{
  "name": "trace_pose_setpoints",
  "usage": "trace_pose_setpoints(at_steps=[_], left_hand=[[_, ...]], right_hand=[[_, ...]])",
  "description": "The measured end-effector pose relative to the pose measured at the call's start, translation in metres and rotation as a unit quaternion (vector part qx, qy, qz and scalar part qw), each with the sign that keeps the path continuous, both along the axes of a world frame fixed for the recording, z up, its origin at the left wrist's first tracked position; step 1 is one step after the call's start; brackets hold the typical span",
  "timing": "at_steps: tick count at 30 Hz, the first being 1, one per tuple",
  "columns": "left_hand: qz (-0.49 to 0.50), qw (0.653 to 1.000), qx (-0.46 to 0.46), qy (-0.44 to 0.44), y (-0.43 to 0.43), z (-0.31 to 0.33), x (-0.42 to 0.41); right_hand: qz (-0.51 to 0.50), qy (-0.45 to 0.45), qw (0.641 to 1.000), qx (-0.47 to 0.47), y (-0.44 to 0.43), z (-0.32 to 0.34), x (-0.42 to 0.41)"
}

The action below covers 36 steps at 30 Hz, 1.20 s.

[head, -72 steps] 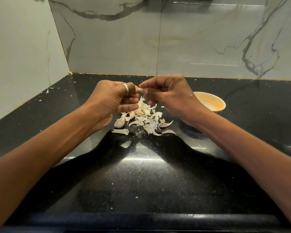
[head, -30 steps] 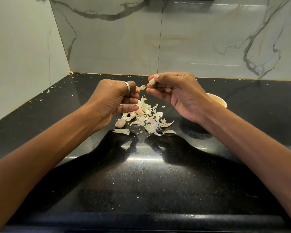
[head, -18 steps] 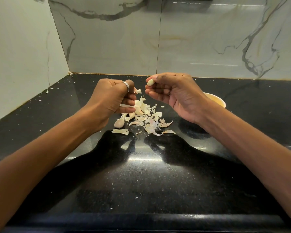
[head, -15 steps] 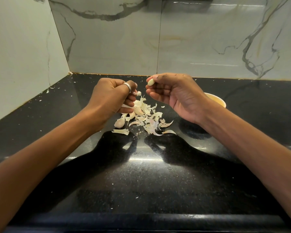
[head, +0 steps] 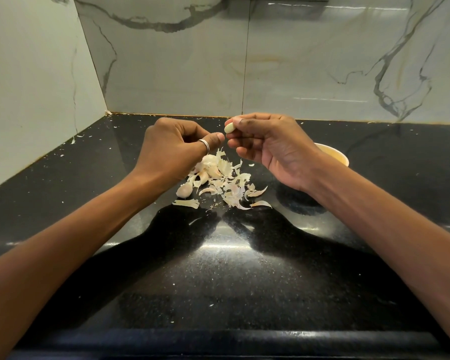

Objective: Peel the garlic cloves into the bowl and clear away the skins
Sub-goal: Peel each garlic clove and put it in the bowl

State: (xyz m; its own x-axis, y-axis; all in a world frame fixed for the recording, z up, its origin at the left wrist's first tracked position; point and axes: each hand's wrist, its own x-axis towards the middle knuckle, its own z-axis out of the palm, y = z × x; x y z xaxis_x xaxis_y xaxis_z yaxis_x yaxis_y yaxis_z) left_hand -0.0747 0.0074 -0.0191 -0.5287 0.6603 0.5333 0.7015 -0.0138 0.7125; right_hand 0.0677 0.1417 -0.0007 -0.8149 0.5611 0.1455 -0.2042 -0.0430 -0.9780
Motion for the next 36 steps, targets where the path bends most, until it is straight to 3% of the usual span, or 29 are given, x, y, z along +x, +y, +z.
trace_pose_setpoints(at_steps=[8,16,25,36], left_hand=[[-0.013,1.000,0.011,-0.006,0.0014,-0.0004,-0.0002],[-0.083,0.993,0.006,-0.078,-0.0005,0.0028,0.0045],[-0.078,0.990,0.023,-0.113,0.0004,0.0027,0.0034],[-0.069,0.994,0.036,-0.076,-0.0012,0.0029,0.0036]], right_hand=[[0.000,0.004,0.999,0.032,0.0002,-0.0013,-0.0005],[-0.008,0.010,0.995,0.097,-0.0009,-0.0065,-0.0072],[-0.044,0.022,0.991,0.121,-0.0008,-0.0065,-0.0063],[-0.031,0.027,0.992,0.122,-0.0007,-0.0067,-0.0062]])
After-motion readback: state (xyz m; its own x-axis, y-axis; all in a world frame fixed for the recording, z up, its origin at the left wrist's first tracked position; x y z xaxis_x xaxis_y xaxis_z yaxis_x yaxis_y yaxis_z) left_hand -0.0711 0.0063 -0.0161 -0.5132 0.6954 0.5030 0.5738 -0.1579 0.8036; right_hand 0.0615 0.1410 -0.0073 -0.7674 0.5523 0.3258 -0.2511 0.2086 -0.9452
